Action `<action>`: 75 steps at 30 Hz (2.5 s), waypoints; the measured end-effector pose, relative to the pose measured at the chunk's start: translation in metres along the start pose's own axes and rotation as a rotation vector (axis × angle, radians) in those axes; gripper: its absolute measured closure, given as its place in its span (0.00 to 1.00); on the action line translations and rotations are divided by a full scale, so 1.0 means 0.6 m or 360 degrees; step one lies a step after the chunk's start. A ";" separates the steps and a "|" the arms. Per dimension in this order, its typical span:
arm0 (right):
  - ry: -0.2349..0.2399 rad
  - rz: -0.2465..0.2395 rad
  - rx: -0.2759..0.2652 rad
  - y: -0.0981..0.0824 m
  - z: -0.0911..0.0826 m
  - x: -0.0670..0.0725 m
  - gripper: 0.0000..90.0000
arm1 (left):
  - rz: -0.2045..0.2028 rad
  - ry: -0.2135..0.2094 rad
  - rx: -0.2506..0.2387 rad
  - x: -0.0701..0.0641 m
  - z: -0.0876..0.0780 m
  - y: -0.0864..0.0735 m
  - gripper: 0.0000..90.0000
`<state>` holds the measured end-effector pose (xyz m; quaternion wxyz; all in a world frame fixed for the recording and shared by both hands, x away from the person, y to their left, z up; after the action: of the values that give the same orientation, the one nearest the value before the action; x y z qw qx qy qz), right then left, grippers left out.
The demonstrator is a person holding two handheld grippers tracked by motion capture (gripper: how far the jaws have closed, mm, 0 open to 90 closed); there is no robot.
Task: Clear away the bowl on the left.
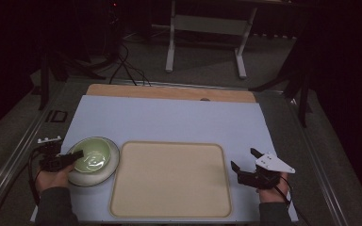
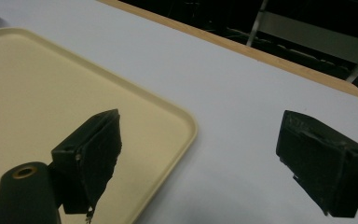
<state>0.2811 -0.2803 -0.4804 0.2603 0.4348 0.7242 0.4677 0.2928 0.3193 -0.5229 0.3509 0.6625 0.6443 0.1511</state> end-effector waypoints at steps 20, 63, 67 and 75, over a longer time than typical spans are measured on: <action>-0.0002 0.0003 -0.0011 0.001 -0.002 -0.002 0.15 | 0.0007 -0.0050 -0.0067 -0.004 -0.007 0.001 0.91; -0.0006 0.0002 -0.0040 0.003 -0.006 -0.003 0.15 | 0.0039 -0.0161 -0.0367 -0.042 -0.059 0.029 0.91; -0.0006 0.0002 -0.0040 0.003 -0.006 -0.004 0.15 | 0.0044 -0.0172 -0.0385 -0.048 -0.062 0.032 0.91; -0.0006 0.0001 -0.0042 0.003 -0.007 -0.004 0.15 | 0.0065 -0.0189 -0.0410 -0.058 -0.068 0.037 0.91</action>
<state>0.2799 -0.2839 -0.4771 0.2673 0.4325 0.7173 0.4764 0.2783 0.2987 -0.4707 0.4675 0.6326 0.5841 0.2001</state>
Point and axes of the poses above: each handheld gripper's, and its own axes: z roughly forward along the jaws, y roughly out of its top, x roughly to its left, the point moved 2 cm from there along z, roughly forward along the jaws, and after that the axes turned 10 degrees about z, right-handed, at the moved point
